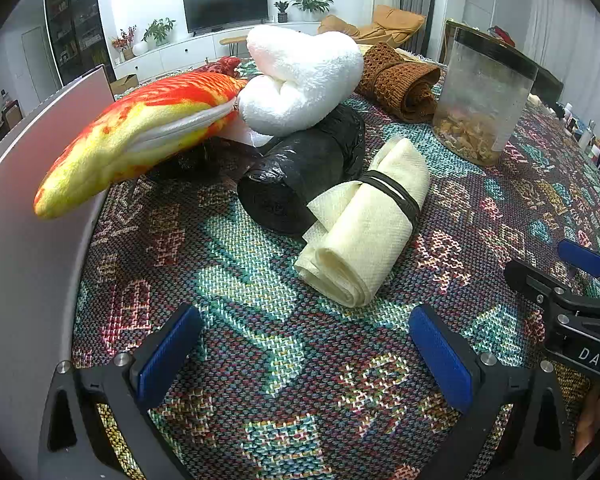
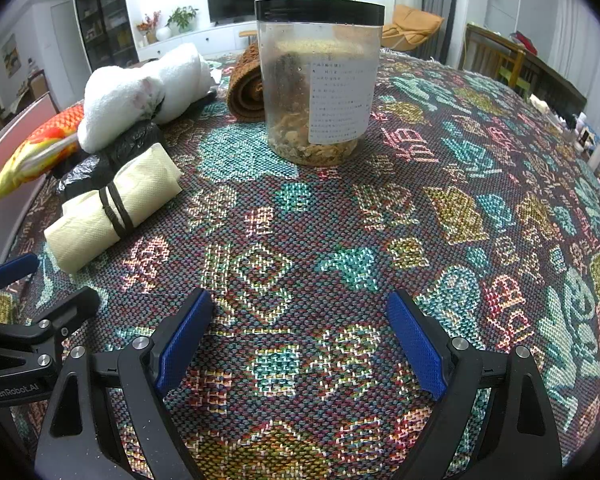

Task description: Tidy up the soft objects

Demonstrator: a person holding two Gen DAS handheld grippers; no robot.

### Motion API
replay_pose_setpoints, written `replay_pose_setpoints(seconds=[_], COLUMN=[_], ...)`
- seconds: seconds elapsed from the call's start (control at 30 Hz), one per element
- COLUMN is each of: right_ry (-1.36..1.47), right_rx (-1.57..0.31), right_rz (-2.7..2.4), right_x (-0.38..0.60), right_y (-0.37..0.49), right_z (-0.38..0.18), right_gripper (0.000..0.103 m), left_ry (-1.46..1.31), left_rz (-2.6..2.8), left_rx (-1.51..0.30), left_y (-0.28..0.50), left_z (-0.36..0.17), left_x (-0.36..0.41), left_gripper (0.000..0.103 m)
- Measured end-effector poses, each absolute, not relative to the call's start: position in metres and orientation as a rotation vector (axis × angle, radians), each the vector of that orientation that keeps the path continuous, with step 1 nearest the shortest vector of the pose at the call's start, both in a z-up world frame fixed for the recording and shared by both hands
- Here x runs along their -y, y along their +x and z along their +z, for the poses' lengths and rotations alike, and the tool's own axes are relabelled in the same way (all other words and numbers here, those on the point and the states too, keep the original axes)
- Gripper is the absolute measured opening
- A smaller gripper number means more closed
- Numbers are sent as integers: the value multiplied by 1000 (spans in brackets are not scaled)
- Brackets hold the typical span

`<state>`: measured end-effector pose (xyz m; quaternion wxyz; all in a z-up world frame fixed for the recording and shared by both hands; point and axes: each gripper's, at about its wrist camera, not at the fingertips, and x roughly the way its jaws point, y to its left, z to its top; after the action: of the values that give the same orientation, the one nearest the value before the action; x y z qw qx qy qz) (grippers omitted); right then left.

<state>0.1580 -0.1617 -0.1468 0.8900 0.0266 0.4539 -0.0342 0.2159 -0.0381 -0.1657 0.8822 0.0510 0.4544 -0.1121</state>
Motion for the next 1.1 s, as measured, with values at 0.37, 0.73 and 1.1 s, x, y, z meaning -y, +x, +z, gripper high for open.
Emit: replay_pose_setpoints(seconds=[0.37,0.73,1.1], right_ry=[55,55,57], right_rx=[-943,-942,-942], right_rz=[-71,-71,-69], right_x=[161,161,161], right_y=[158,158,159], right_z=[-147,-147,-148], right_gripper=[91,91,92], left_ry=[106,124,136], left_rz=[-234,-265,-273], left_rx=[-946,-980,-993], left_y=[216,192,152], left_z=[-166,-166,-166], left_x=[38,28,17], left_gripper=[103,103,103])
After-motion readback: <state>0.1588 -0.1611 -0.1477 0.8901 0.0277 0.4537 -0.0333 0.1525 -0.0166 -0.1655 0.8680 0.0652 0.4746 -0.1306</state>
